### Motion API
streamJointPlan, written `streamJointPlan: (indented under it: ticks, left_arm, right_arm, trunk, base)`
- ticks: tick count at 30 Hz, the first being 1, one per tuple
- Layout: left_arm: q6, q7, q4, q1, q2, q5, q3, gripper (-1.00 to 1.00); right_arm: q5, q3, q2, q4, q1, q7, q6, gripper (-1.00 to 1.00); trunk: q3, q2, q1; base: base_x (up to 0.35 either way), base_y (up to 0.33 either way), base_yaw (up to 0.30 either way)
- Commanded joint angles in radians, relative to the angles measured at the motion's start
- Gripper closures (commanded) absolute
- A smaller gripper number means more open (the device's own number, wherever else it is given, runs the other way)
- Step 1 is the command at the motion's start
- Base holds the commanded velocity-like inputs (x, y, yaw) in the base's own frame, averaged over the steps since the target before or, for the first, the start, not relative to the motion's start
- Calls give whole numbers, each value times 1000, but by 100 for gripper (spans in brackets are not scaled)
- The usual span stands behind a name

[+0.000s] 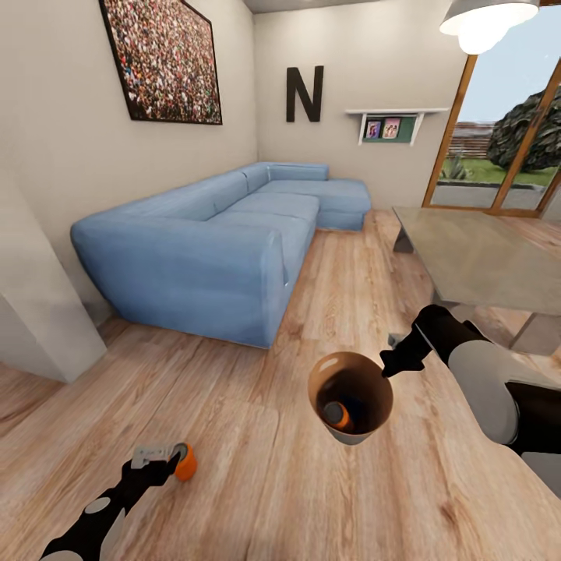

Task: Put the three can of soda from the living room inside the tash can in the kitchen.

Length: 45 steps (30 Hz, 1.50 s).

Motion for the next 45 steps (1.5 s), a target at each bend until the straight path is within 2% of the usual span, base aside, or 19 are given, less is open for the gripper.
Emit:
streamJointPlan:
  ticks: [1, 15, 22, 45]
  left_arm:
    - [1, 1, 0, 0, 0, 0, 0, -100]
    - [-1, 2, 2, 0, 3, 6, 1, -100]
    - [-1, 2, 2, 0, 1, 11, 2, -100]
    - [0, 5, 2, -5, -8, 0, 3, -100]
  right_arm:
    - [-22, -9, 0, 0, 0, 4, 8, 100]
    - [-18, -4, -1, 0, 1, 4, 8, 100]
    - [-17, -2, -1, 1, 1, 4, 8, 100]
    - [-23, -3, 2, -1, -1, 4, 8, 100]
  trunk:
    - [0, 0, 0]
    - [0, 0, 0]
    - [0, 0, 0]
    - [-89, -5, 10]
  base:
    - [38, 0, 0]
    - [242, 66, 0]
    - [62, 19, 0]
    - [1, 0, 0]
